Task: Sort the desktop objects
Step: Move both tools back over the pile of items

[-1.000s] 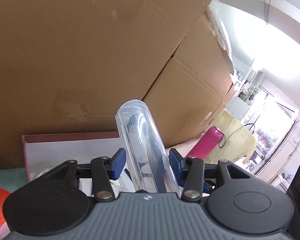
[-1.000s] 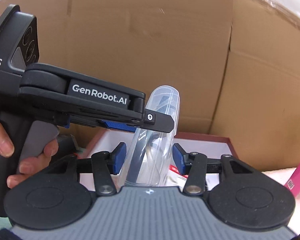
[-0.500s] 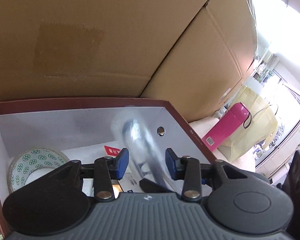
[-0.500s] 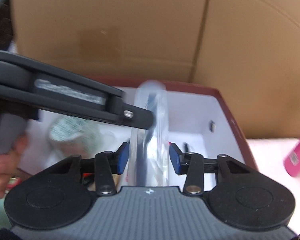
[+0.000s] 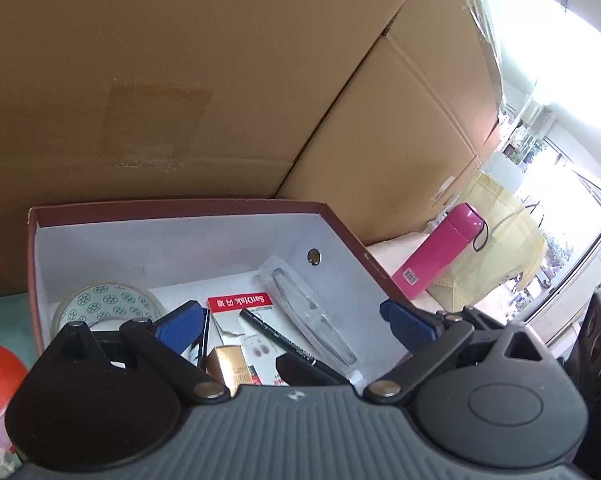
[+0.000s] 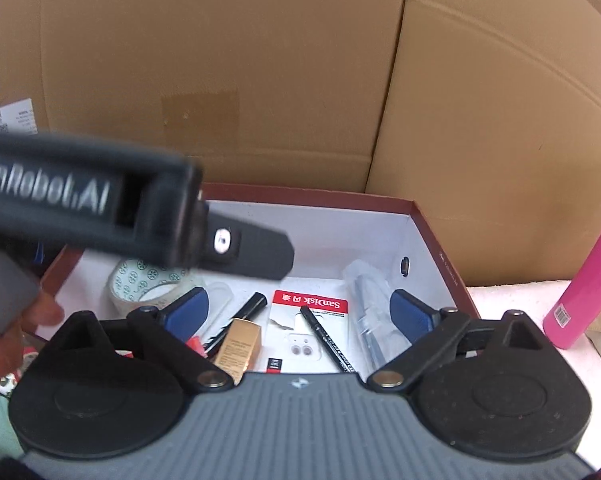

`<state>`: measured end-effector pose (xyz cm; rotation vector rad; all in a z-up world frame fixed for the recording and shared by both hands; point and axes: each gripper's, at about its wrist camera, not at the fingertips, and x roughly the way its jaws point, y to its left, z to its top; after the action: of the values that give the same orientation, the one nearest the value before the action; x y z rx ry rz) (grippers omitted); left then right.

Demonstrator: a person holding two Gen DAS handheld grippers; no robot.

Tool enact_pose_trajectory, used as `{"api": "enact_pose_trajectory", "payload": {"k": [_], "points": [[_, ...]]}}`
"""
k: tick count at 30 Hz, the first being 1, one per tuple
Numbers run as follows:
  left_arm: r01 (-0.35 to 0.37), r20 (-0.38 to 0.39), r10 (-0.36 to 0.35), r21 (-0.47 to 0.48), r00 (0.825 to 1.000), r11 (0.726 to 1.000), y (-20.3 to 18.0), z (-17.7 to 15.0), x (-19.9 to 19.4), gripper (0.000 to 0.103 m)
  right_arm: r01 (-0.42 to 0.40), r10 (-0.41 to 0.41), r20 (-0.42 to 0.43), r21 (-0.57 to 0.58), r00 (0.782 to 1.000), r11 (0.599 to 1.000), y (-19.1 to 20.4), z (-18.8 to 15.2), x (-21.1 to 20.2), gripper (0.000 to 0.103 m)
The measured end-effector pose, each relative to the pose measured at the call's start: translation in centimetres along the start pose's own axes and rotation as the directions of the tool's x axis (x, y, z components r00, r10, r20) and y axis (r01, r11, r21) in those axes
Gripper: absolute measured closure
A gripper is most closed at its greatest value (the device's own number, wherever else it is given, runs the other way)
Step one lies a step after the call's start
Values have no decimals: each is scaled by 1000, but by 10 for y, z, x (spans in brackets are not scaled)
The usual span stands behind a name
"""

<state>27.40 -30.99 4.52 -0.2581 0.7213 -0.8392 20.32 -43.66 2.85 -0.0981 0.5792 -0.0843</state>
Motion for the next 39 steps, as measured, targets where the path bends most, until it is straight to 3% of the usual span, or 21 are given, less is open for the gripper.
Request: {"api": "enact_pose_trajectory", "payload": {"k": [6,15,20,31,39], "points": [[-4,-12,4,51,1000,999,-13,-16,-27,0,-1,1,22,26,1000,1000,7,1,-23,5],[-44,69,32,176,997,983,-40,-49,-88,0,5,-6,10,87,1000,996,33,-10,-72,4],[-64,107,44,186,993,980,-39,-76,-138,0,12,-10,-18,111,1000,994,62,-23,-103,4],[-179,172,160,99,972,979,-15,-134,-259,0,-182,177,54,114,983,977,137,-51,-182,3],[-331,209,315,47,926,942,16,-189,-344,0,-287,286,31,54,958,956,198,-76,-200,2]]}}
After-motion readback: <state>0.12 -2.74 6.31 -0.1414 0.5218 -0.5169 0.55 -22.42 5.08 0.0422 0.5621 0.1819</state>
